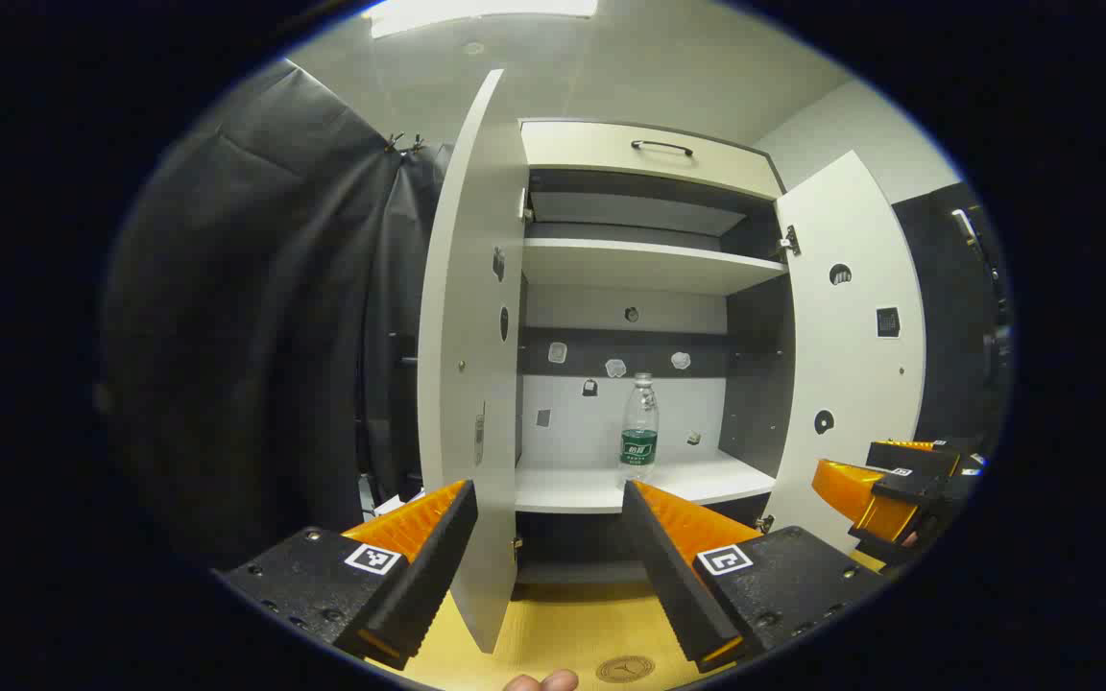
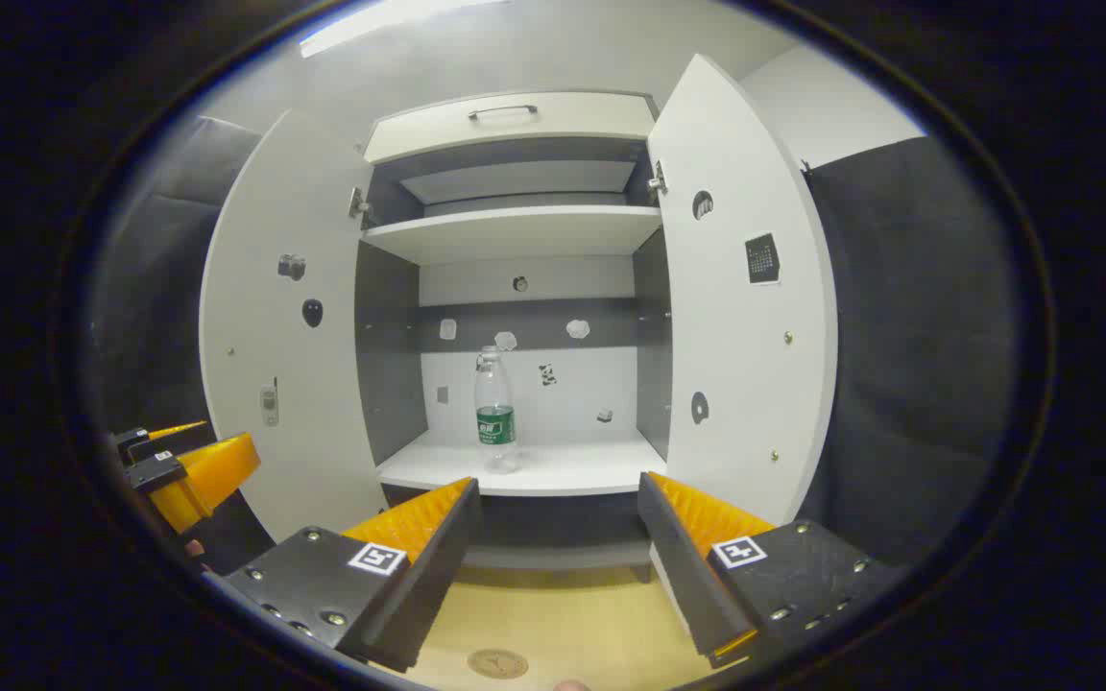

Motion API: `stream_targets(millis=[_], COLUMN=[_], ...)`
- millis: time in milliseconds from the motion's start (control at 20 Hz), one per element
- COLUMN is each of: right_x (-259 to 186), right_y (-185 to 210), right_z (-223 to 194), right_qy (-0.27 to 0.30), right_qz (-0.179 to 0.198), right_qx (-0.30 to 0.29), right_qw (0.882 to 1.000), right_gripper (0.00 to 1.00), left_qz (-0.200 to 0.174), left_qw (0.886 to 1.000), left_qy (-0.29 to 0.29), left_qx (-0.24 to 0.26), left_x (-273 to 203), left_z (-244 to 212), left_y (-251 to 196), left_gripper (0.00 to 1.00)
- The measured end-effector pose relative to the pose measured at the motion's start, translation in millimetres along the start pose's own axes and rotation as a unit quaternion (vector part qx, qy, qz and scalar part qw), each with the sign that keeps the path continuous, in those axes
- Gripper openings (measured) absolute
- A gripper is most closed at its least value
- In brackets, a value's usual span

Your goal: Grasp the bottle in the cabinet with the left hand and place it on the coaster, then close the right door with the right hand and the left door with the left hand.

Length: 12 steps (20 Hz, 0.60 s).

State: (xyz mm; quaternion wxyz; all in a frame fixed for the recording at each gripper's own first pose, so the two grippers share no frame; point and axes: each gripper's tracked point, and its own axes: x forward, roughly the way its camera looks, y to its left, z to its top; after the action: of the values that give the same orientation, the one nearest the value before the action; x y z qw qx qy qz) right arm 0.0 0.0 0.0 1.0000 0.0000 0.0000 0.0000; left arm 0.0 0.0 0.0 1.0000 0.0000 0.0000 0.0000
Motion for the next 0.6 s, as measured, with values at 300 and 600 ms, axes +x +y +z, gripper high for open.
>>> stream_targets(millis=[300,600], right_x=[0.0,0.5], right_y=[0.5,0.9], right_z=[3.5,1.4], right_qy=[-0.003,-0.001], right_qz=[0.003,0.003], right_qx=[0.006,0.003], right_qw=[1.0,1.0], right_gripper=[1.0,1.0], left_qz=[-0.005,-0.003], left_qw=[1.0,1.0], left_qy=[0.004,0.002], left_qx=[0.003,0.002], left_x=[0.4,2.6], left_z=[-2.9,-1.5], left_y=[-4.4,-2.3], left_gripper=[0.96,0.96])
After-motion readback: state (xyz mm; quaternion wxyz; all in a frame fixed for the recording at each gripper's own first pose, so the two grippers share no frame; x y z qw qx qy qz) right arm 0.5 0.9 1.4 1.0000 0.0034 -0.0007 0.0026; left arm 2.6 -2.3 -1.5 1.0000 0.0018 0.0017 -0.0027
